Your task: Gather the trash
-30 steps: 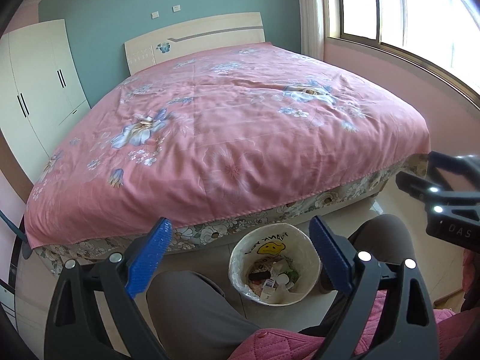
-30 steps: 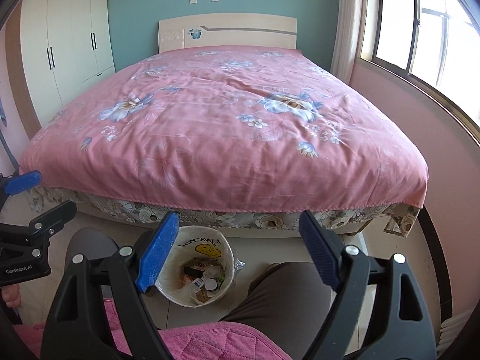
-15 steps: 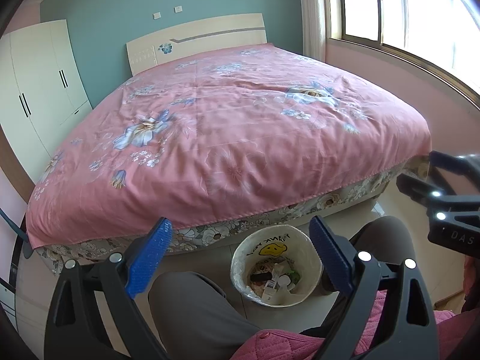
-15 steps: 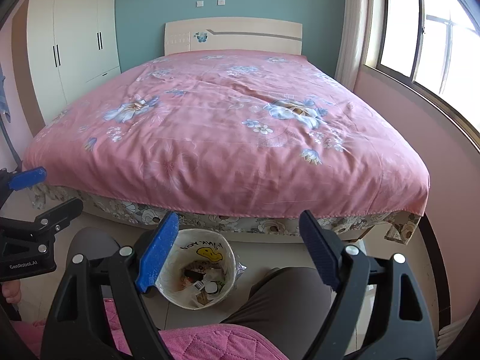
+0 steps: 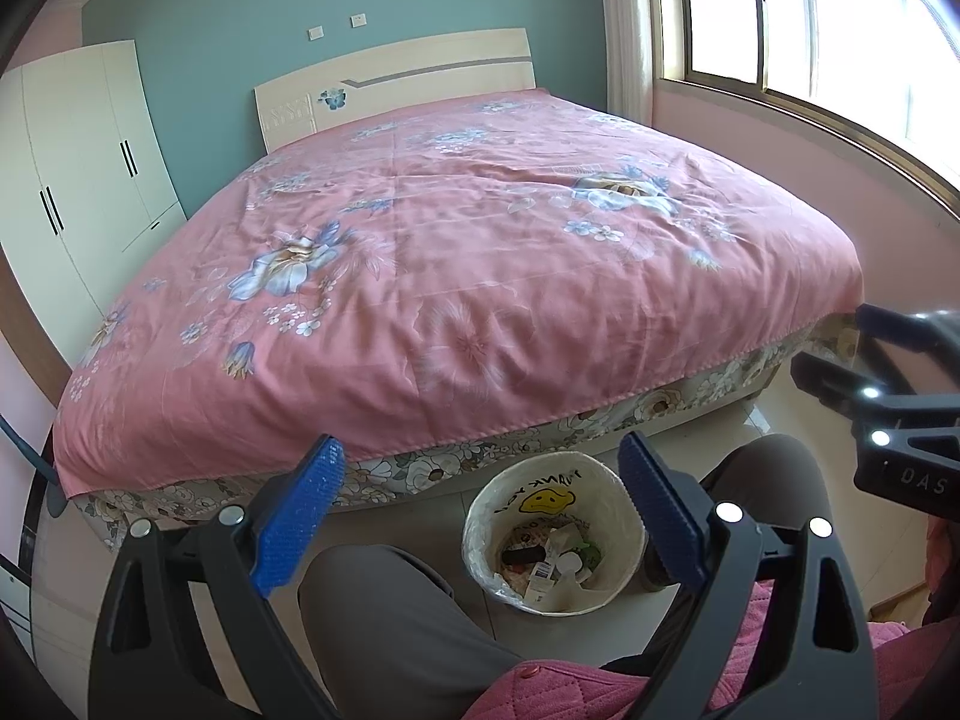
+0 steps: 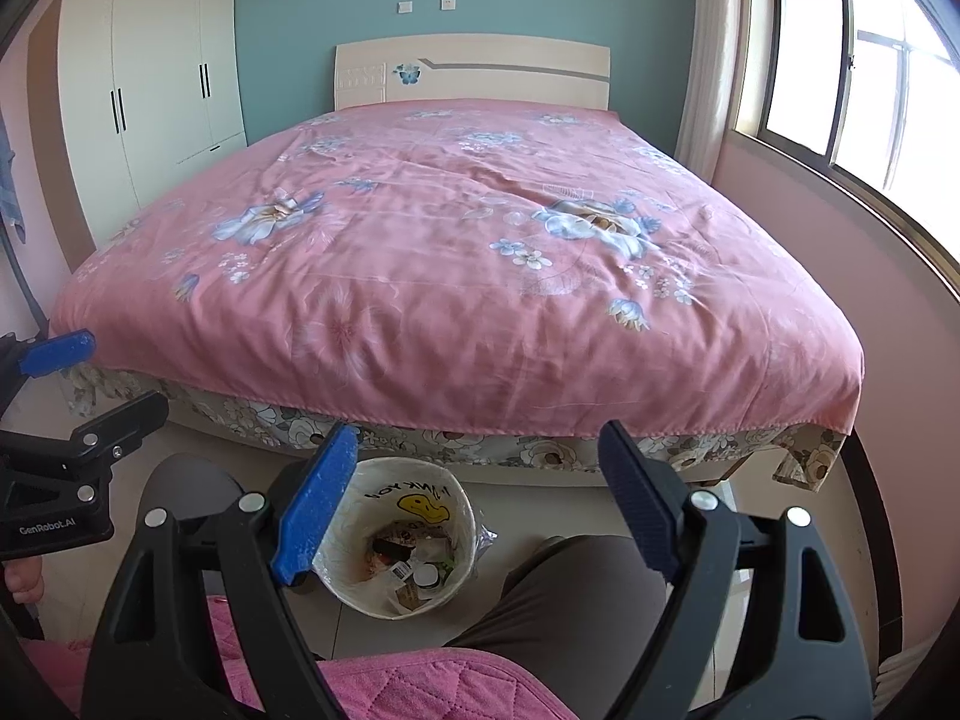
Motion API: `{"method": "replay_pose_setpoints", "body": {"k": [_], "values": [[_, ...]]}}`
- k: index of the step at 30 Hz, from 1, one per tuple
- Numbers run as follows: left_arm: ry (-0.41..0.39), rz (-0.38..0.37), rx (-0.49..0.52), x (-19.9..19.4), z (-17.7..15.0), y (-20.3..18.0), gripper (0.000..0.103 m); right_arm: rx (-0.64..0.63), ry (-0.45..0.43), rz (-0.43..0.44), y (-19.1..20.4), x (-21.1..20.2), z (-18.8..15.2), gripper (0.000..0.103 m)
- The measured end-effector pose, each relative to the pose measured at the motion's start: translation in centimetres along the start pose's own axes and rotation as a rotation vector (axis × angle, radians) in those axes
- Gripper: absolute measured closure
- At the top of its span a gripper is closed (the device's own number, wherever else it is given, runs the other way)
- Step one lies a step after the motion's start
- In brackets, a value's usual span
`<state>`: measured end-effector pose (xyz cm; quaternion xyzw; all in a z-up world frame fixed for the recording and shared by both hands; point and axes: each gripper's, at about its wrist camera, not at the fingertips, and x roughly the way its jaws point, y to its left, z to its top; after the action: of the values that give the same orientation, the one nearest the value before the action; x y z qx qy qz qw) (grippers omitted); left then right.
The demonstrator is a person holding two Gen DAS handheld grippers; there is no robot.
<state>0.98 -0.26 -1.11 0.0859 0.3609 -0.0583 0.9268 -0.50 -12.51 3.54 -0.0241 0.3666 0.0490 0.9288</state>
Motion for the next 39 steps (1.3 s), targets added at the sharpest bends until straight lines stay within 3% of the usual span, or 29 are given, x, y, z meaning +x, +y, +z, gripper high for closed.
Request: {"method": "replay_pose_setpoints", "body": {"k": [39], "values": [[0.02,-0.004,0.0,0.43,-0.36,0.0,0.009,0.002,0.024,0.023,-0.43,0.8,-0.34,0.022]]}}
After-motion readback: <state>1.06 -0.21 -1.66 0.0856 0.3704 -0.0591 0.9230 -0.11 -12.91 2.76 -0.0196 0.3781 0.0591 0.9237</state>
